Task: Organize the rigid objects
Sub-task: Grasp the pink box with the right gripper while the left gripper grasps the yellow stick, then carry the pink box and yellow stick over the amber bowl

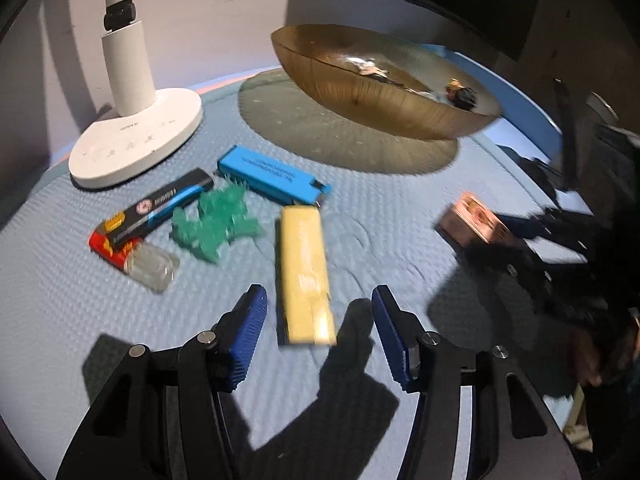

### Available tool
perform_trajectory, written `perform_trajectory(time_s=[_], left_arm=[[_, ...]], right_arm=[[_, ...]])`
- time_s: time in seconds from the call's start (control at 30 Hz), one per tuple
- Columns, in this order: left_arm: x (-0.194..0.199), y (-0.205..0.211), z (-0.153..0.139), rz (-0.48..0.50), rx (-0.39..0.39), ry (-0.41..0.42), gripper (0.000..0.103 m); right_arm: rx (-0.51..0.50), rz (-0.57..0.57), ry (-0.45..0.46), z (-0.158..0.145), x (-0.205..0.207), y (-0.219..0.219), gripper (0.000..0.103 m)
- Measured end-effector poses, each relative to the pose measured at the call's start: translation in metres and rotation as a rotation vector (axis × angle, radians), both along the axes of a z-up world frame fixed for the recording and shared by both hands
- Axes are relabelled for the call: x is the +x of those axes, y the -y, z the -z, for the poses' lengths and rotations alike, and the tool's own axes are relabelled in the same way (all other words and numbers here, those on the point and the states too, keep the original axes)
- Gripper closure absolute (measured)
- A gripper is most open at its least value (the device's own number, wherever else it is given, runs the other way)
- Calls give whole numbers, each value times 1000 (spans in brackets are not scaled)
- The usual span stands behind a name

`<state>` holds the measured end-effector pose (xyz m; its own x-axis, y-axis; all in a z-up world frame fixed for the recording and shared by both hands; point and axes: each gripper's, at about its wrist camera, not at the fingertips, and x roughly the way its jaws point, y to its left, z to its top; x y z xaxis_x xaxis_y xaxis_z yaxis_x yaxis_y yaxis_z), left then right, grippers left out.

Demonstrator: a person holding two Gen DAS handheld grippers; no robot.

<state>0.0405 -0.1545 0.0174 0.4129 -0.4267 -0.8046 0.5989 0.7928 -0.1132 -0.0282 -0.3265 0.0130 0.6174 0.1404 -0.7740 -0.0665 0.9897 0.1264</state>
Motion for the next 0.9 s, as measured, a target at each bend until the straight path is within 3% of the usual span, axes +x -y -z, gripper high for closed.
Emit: perform_trajectory(time_s=[0.07, 0.2, 0.3, 0.53, 0.63, 0.67, 0.73, 0.83, 0.9], left_arm=[[2, 7, 0, -6, 20, 19, 54], [-4, 18, 0, -26, 70, 70, 82], [-15, 9, -3, -37, 51, 58, 82], [-66, -32, -7, -78, 17, 45, 82], [-81, -48, -4, -96, 10, 38, 82], [-84, -51, -2, -102, 4, 29, 82], [-87, -54, 2, -106, -3, 17, 82], [-89, -52, 1, -116, 6, 26, 81], [-91, -49, 1, -117, 19, 36, 75]], right_arm=[[-5, 0, -1, 0, 0, 0, 62], [-25, -2, -2, 0, 1, -1, 62], [-29, -46, 7, -2, -1, -5, 62], [-55, -288, 3, -2, -33, -43, 62], [-51, -312, -9, -1, -48, -44, 62], [-51, -311, -11, 0, -53, -43, 60], [-16, -303, -22, 1, -58, -38, 45], [10, -271, -21, -1, -64, -34, 32], [-7, -251, -27, 1, -65, -36, 32]])
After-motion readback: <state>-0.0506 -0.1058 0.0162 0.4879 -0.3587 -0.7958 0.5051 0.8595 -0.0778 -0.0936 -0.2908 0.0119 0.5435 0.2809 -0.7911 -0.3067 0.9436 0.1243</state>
